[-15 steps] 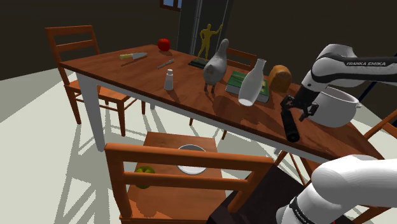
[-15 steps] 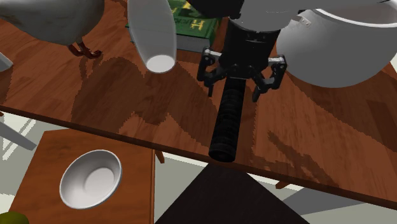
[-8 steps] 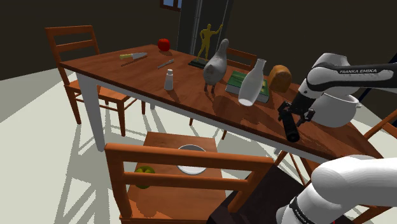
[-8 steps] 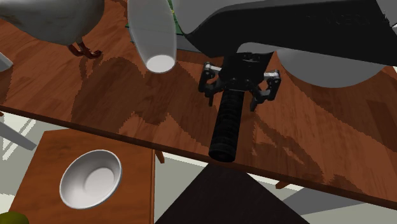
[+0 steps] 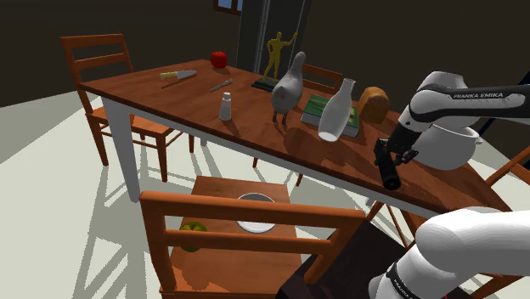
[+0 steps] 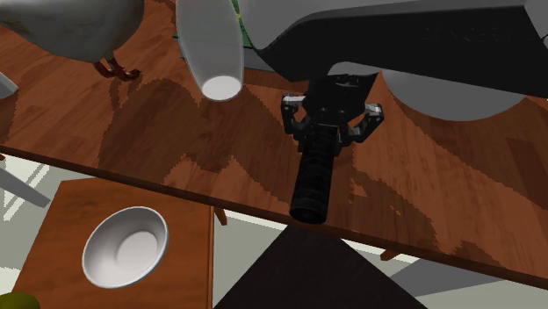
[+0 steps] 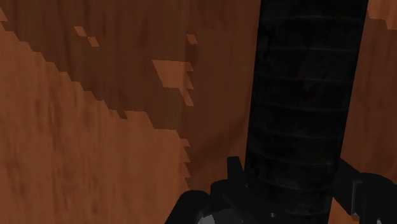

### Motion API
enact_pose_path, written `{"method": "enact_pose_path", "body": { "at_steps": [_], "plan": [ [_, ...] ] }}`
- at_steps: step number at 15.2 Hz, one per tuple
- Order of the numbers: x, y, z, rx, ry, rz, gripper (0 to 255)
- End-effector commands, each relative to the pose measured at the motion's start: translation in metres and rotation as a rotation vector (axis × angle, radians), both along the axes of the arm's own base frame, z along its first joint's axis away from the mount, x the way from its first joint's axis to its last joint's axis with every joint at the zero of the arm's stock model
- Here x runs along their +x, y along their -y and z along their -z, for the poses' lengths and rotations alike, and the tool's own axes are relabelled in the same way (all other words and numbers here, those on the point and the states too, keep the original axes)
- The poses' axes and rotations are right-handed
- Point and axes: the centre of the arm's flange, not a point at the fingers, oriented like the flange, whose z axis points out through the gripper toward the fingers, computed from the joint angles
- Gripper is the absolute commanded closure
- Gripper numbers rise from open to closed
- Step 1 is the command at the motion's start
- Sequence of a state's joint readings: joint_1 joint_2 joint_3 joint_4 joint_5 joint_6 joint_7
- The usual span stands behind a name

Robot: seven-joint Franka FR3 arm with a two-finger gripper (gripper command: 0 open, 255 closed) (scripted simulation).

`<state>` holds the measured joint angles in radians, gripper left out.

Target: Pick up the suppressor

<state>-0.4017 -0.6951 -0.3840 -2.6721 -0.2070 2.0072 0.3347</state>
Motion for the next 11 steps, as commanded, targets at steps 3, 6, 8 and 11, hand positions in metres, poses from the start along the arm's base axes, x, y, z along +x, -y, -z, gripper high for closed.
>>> {"method": "enact_pose_path", "body": {
  "at_steps": [3, 6, 8, 11],
  "plan": [
    [0.001, 0.000, -0.004, 0.001, -0.001, -0.001, 255],
    [0.001, 0.000, -0.020, 0.001, -0.001, 0.000, 255],
    [0.001, 0.000, -0.030, 0.001, -0.001, 0.000, 255],
    [0.001, 0.000, -0.046, 0.001, -0.001, 0.000, 255]
  ]
}}
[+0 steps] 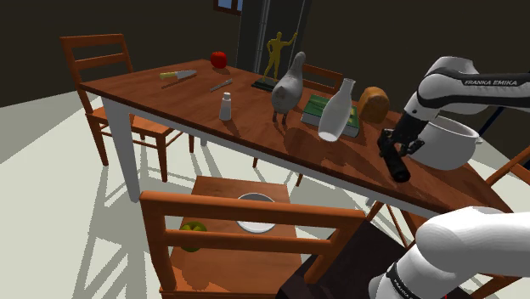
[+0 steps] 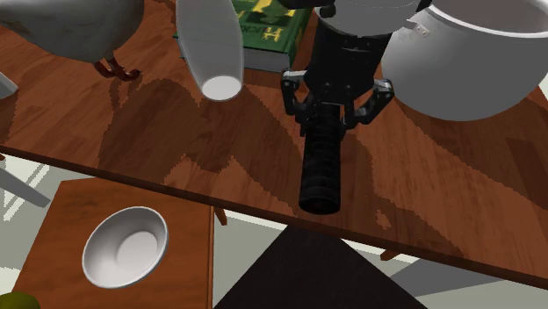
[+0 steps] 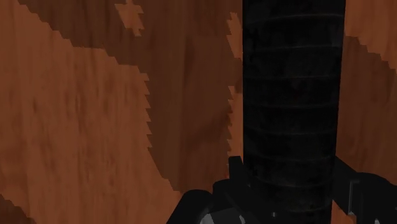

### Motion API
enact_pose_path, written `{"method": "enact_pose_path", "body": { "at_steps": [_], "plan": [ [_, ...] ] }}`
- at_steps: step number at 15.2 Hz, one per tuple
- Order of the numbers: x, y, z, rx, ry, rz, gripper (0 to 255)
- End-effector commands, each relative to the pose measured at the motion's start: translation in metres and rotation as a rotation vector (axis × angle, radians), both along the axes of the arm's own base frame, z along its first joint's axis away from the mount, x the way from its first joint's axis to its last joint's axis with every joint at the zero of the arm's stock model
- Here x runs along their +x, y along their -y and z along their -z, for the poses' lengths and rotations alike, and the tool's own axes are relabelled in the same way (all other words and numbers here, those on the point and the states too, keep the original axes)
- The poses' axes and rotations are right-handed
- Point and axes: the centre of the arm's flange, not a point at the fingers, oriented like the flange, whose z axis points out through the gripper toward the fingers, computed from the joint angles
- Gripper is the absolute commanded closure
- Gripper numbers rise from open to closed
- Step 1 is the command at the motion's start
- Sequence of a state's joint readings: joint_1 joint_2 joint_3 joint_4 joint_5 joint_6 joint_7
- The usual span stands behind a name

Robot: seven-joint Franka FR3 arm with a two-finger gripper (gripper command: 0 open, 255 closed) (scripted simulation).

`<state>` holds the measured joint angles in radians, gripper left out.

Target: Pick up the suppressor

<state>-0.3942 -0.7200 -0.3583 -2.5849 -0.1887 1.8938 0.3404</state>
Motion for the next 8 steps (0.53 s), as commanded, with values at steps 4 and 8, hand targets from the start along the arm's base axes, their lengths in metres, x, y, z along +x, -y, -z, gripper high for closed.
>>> {"method": "enact_pose_path", "body": {
  "at_steps": [4, 8],
  "plan": [
    [0.000, 0.000, -0.027, 0.000, 0.000, 0.000, 255],
    [0.000, 0.000, -0.038, 0.000, 0.000, 0.000, 255]
  ]
}}
